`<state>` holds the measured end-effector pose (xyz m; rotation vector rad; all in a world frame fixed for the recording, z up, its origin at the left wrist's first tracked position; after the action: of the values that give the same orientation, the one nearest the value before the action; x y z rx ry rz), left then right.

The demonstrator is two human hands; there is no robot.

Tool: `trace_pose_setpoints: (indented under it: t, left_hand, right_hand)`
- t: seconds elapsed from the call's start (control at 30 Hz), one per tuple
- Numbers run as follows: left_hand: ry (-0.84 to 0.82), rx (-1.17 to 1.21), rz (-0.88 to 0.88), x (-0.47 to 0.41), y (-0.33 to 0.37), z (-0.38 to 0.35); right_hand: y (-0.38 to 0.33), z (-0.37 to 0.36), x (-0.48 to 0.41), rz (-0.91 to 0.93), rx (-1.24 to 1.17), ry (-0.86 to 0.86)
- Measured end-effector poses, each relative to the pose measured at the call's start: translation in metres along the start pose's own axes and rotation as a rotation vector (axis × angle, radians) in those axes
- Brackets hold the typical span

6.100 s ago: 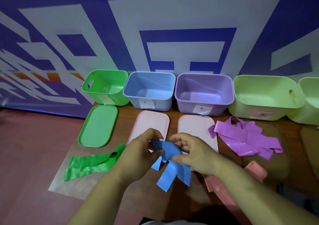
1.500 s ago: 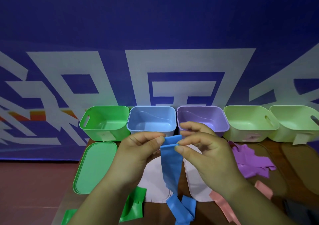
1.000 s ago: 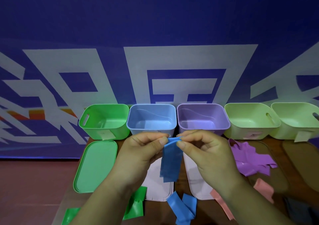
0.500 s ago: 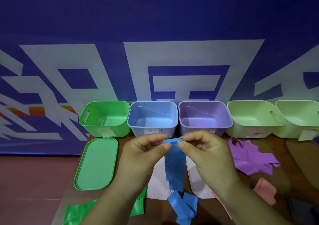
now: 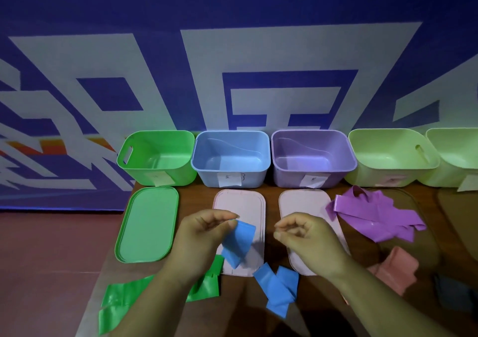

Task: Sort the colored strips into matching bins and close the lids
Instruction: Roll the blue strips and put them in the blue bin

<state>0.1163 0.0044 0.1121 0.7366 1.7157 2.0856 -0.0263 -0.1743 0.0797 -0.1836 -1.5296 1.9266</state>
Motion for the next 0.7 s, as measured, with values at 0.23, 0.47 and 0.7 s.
trace_pose_setpoints:
  t: [0.23, 0.47, 0.7]
  left_hand:
    - [-0.088, -0.099, 0.163, 0.006, -0.061, 0.003]
    - [-0.060, -0.071, 0.226, 0.008, -0.071, 0.006]
    - [-0.045, -0.059, 0.233, 0.000, -0.072, 0.013]
  right_hand:
    - [0.104, -0.030, -0.016, -0.181, 0.311, -0.132]
    - [0.128, -0.061, -0.039, -0.069, 0.567, -0.242]
    - [0.148, -0.074, -0.046, -0.089, 0.656, -0.253]
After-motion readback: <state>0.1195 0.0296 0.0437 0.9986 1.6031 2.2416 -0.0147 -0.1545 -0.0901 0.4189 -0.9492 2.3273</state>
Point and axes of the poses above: each hand's wrist, its own x-axis away from the middle knuckle, its own z-axis out of the back of the hand, y = z × x, the point moved 4 cm from there along -x, towards the middle knuckle, and after that the axes turned 2 degrees about -z, right-handed, at the moved point
